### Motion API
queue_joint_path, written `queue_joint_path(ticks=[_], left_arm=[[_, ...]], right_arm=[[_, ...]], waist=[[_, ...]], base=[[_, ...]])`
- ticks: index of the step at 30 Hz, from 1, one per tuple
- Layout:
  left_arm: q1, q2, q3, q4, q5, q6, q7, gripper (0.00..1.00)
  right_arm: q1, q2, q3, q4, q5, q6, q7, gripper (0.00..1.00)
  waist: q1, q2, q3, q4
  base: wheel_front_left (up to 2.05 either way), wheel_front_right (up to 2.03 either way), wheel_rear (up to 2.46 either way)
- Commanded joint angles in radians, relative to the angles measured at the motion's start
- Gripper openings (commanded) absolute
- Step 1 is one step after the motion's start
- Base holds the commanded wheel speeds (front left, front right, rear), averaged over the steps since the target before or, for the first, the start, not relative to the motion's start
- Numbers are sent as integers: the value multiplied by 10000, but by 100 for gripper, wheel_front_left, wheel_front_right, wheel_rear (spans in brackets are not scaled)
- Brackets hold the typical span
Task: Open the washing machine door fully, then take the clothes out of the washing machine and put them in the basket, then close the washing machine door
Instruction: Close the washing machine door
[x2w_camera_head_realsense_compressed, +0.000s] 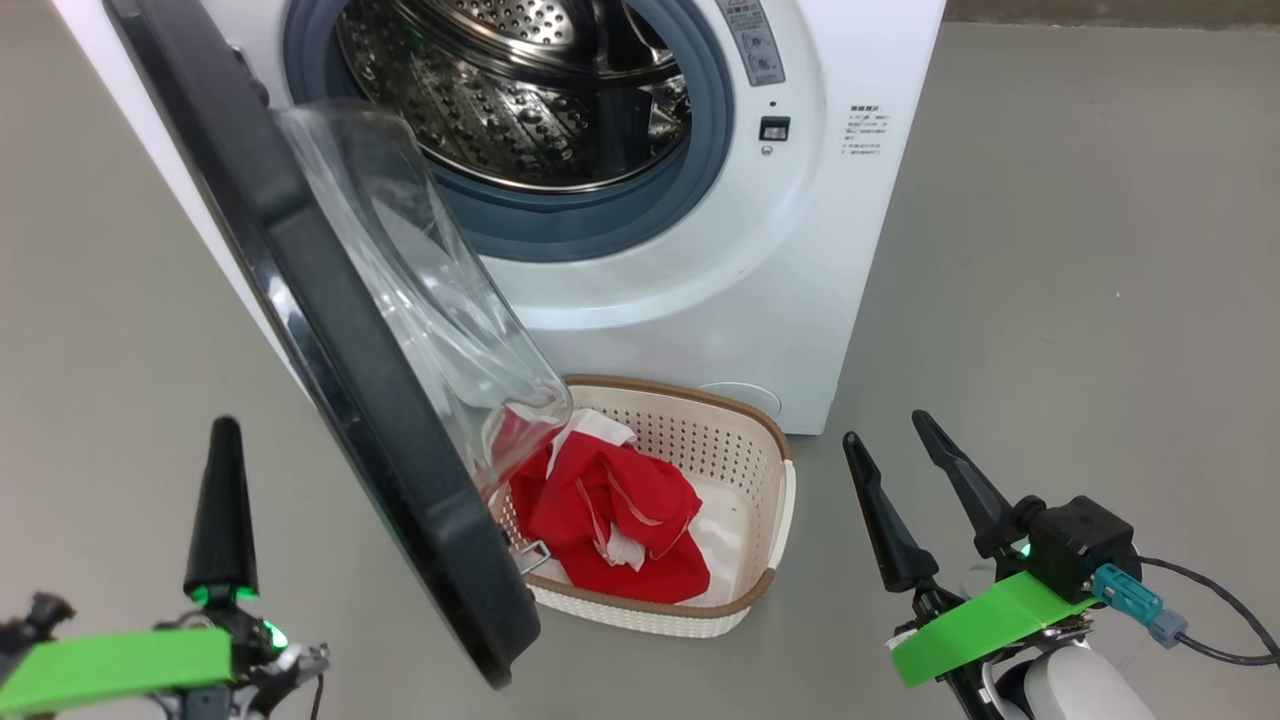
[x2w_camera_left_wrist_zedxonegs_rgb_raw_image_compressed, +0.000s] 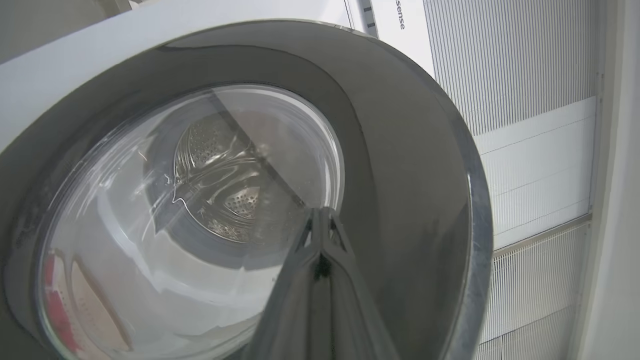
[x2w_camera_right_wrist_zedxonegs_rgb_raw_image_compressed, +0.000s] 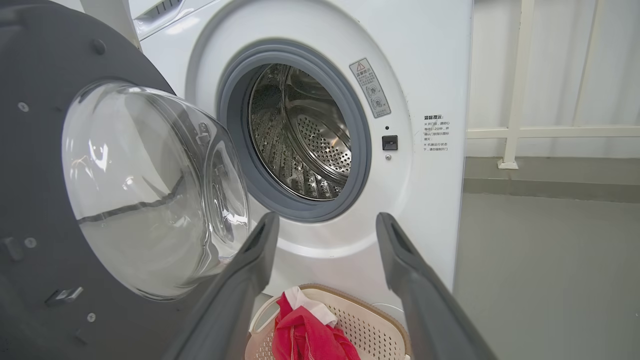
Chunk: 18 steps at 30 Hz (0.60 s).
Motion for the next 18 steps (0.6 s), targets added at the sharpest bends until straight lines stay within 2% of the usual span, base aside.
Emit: queue_joint_path(ticks=[1, 6, 9, 18], left_arm=[[-456, 120, 301, -505, -269, 247, 232, 0], [-493, 253, 304, -1342, -1132, 1283, 1121, 0], [-531, 361, 286, -1631, -1312, 1615, 1401, 0], [-603, 433, 155, -2174, -1635, 1835, 1821, 0]], right_arm=[[-111, 51, 217, -269, 65, 75, -65, 100], [-159, 51, 217, -288, 66, 75, -65, 100], [-221, 51, 232, -296, 77, 75, -65, 100], [-328, 51, 228, -339, 86, 75, -65, 100]], waist=[[0, 0, 24, -33], [0, 0, 135, -149], [0, 0, 221, -262], [0, 0, 472, -871]], base=[[0, 0, 0], [0, 0, 0], [0, 0, 0], [0, 0, 0]])
